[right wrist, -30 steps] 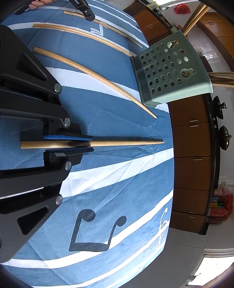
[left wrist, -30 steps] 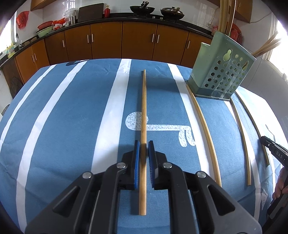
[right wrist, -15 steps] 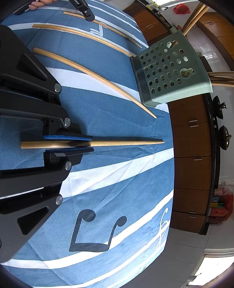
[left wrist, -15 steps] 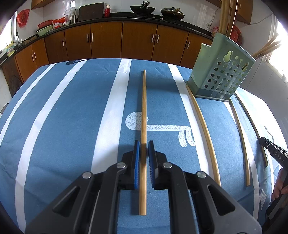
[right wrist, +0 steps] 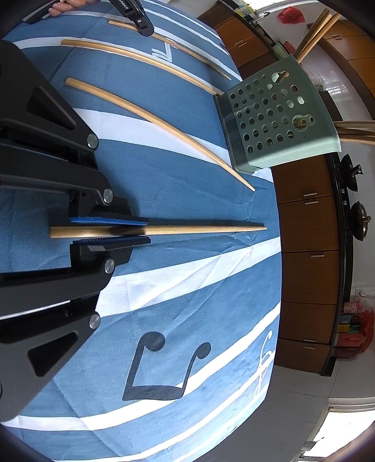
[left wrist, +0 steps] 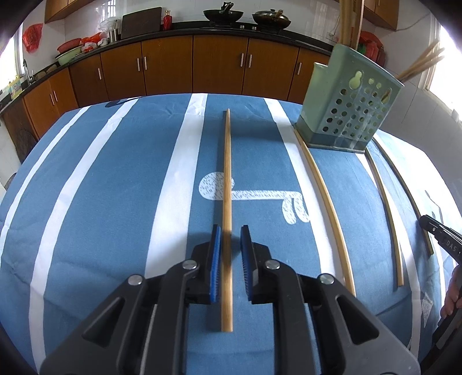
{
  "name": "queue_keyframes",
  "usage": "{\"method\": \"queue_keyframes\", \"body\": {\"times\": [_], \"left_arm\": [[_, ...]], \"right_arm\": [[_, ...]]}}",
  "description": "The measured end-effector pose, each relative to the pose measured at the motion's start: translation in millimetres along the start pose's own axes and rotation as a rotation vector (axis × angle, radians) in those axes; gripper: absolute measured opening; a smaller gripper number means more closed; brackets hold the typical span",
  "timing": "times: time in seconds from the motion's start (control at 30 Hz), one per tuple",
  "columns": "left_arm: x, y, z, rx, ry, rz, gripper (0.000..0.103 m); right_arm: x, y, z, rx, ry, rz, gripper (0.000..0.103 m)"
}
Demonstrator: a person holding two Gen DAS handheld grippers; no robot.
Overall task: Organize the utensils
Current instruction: 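Lift the right gripper's chopstick upright while the left gripper lifts its chopstick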
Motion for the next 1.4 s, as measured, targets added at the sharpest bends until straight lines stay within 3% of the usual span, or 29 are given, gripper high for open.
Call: {"method": "queue_keyframes", "body": {"times": [0.27, 0.37, 0.8, 1.07, 1.4], "left_arm": [[-11.0, 8.0, 0.8, 0.010, -0.027, -0.010, 0.008], [-10.1, 14.3, -1.0, 0.011, -0.028, -0.008, 0.008], [40.9, 98.7, -1.8, -0.047, 0.017, 0.229, 0.008], [60.3, 133.6, 0.2, -0.067, 0.049, 0.331, 0.008], [72.5, 148.4, -1.5, -0.076, 0.066, 0.375, 0.008]], "right_arm": [[-5.7, 6.1, -1.6, 0.014, 0.004, 0.002, 0.008], [0.0, 20.7, 1.3, 0.023, -0.007, 0.050, 0.008], [51.6, 91.4, 16.0, 0.050, -0.051, 0.295, 0.007], [62.3, 108.8, 17.8, 0.063, -0.066, 0.357, 0.007], [69.7, 122.2, 18.3, 0.078, -0.071, 0.405, 0.007]]}}
Point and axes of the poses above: each gripper's, at about its wrist camera, not at the fingertips, and y roughly against the way its jaws point, z to its right, x to its top, the point moved 6 cm from there along -y, roughly the way its jaws point, and after that the axes turned 2 degrees about -z, right-handed, at the moved point
